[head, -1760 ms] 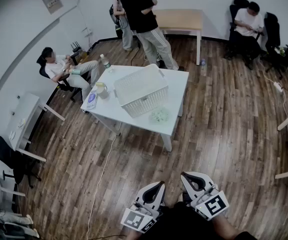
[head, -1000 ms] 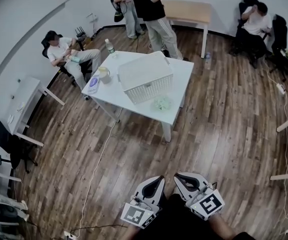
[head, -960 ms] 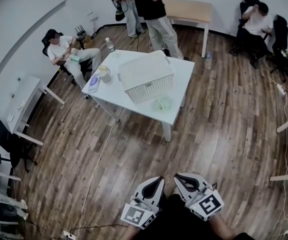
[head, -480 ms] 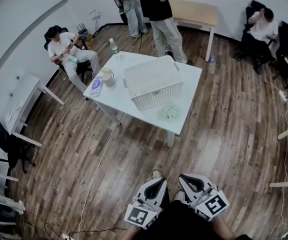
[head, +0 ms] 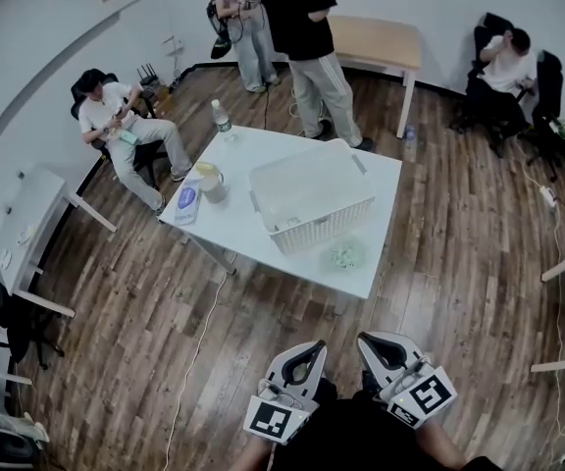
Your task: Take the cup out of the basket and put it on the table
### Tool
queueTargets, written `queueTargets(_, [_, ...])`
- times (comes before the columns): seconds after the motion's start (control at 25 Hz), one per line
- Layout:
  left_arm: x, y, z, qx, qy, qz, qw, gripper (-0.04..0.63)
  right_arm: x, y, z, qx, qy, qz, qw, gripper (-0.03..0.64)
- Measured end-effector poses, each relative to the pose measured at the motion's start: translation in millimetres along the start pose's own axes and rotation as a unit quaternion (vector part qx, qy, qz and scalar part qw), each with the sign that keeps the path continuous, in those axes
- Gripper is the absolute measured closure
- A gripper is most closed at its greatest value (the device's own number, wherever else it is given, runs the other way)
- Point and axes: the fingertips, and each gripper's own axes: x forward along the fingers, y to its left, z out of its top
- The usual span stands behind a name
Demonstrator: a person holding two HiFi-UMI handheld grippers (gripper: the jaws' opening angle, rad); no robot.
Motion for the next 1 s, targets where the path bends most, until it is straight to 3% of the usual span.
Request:
queueTargets(0.2, [5,38,-4,-0.01,0.02,-0.008,0.9997,0.584,34,-3,5,0.01,0.006,-0.008,1.0,0.592])
queueTargets(0.52, [35,61,-16,-0.029,0.035,-0.025,0.9986,0.584,62,-30,-2,0.026,0.024,-0.019,0.999,0.592])
queueTargets(1.0, [127,90,1,-0.028,0.034,0.013,0.9989,0.585,103,-124,27,0.016,0.015,0.016,1.0,0.592])
